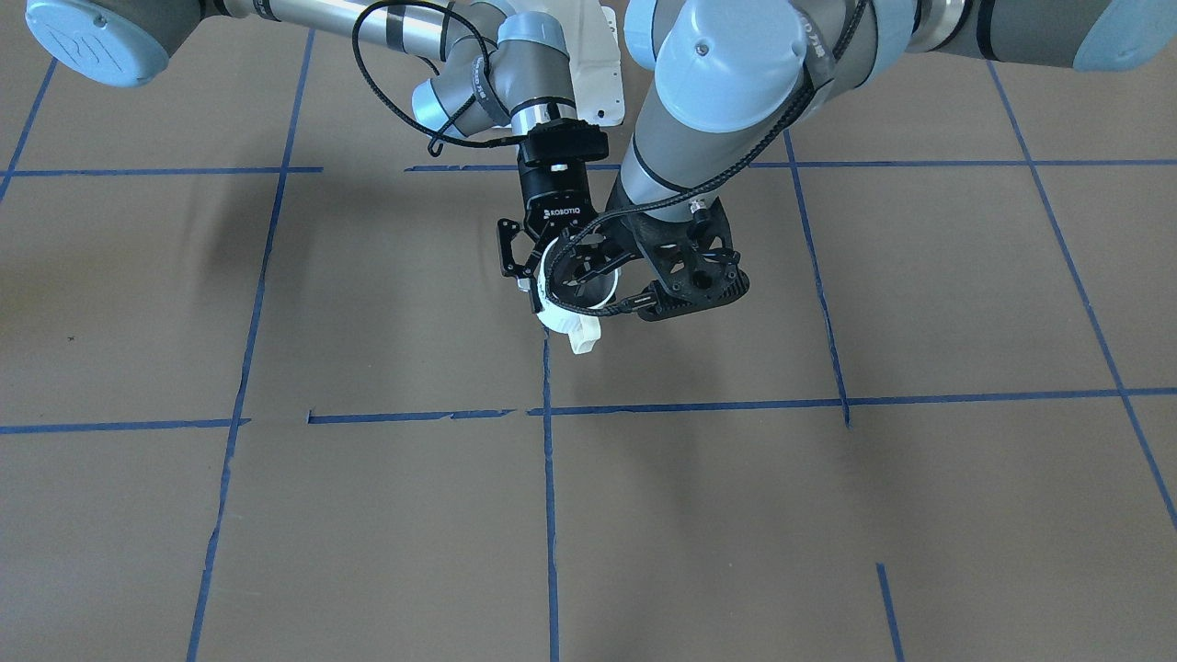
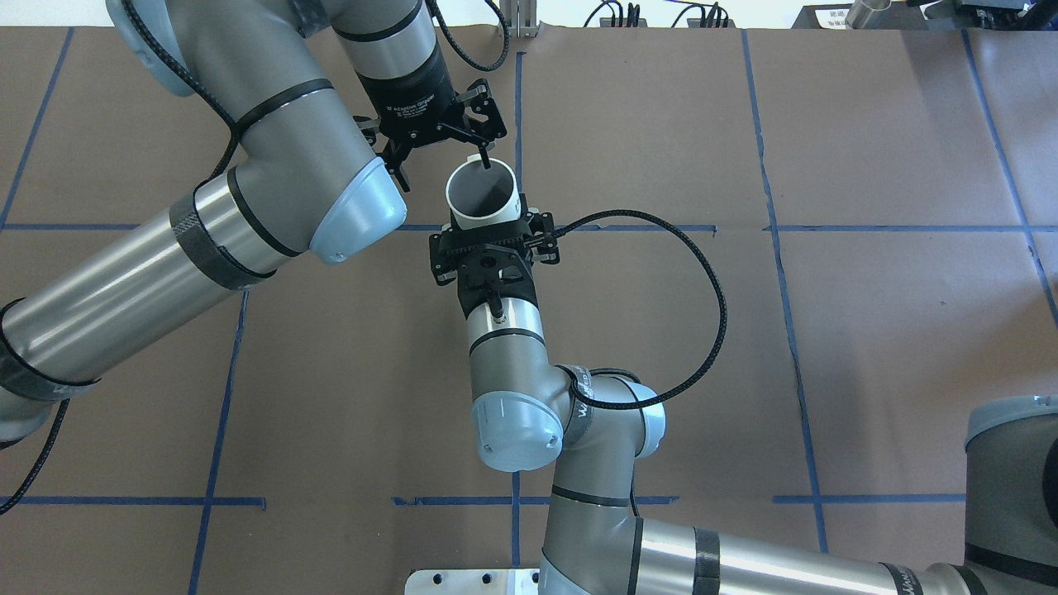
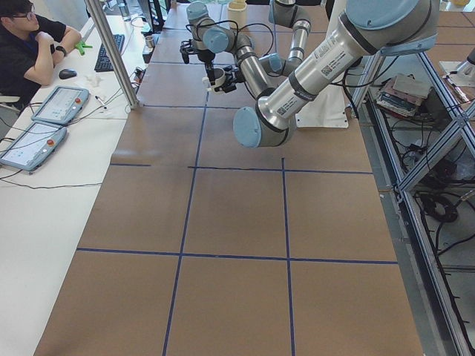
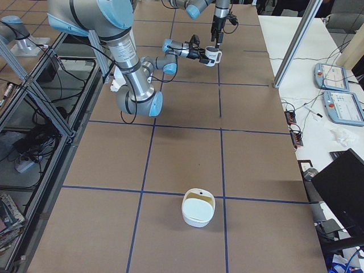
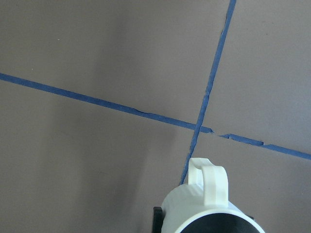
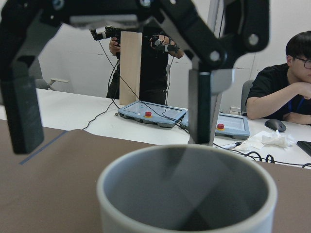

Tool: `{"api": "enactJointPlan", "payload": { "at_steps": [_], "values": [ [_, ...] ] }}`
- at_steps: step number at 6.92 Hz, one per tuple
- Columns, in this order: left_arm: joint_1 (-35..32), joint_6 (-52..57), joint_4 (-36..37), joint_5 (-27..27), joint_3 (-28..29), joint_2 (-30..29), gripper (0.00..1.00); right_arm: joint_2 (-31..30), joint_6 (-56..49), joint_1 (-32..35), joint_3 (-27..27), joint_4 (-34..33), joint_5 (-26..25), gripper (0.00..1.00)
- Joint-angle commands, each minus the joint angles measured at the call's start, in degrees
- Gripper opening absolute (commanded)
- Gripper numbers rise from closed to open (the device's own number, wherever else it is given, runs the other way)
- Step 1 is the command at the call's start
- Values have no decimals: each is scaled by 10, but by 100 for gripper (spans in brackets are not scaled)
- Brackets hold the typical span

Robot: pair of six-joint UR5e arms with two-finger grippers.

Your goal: Left arm hands cup to right arm to dump lemon

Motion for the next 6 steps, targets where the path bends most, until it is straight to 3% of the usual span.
{"api": "enactJointPlan", "payload": {
  "at_steps": [1, 6],
  "values": [
    [2, 1, 1, -3, -11, 20, 100, 1, -3, 4, 3, 1, 2, 0],
    [19, -2, 0, -5, -22, 20, 98, 1, -2, 11, 4, 1, 2, 0]
  ]
}}
